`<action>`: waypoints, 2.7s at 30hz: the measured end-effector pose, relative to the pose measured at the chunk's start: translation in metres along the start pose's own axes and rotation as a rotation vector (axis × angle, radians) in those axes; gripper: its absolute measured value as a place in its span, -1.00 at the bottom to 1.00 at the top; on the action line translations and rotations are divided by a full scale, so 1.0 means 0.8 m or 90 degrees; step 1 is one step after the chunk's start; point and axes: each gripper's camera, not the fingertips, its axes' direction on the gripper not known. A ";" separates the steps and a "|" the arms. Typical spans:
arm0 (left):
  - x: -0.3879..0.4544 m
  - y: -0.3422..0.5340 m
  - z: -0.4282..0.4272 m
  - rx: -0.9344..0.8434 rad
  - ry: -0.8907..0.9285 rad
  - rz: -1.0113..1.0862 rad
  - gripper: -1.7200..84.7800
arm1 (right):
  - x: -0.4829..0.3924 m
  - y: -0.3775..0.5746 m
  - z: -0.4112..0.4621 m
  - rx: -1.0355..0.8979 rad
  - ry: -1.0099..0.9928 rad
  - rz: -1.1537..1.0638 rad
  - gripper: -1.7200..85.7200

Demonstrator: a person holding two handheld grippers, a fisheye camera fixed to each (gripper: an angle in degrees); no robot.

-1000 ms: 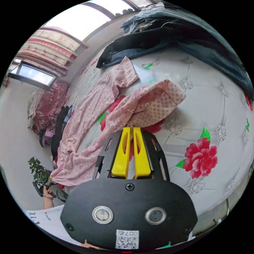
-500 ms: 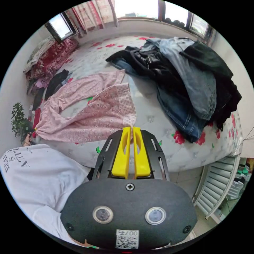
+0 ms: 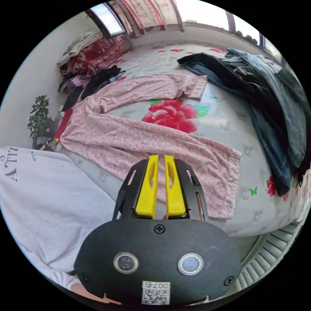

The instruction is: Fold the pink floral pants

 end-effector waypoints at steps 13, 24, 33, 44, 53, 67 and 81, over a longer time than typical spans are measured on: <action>0.024 -0.034 0.013 -0.004 0.042 0.015 -0.97 | -0.167 -0.015 0.146 -0.236 -0.011 -0.333 -0.96; -0.029 0.066 0.013 -0.075 -0.002 -0.058 -0.84 | -0.166 0.028 0.156 -0.346 -0.144 -0.309 -0.91; -0.011 -0.011 -0.067 0.065 -0.049 -0.003 -0.80 | -0.049 -0.080 0.049 -0.053 -0.048 -0.099 -0.86; 0.127 -0.252 0.088 -0.038 -0.065 0.160 -0.72 | 0.049 -0.300 0.072 0.060 0.051 0.070 -0.79; 0.170 -0.292 0.169 -0.097 -0.117 0.286 -0.84 | 0.114 -0.415 0.182 -0.043 0.120 0.147 -0.80; 0.099 -0.251 -0.004 0.143 0.087 0.209 -0.98 | 0.044 -0.286 -0.081 0.321 0.091 0.057 -0.97; 0.025 0.035 -0.048 0.127 0.124 0.271 -0.98 | 0.049 0.224 -0.148 0.266 0.068 0.334 -0.95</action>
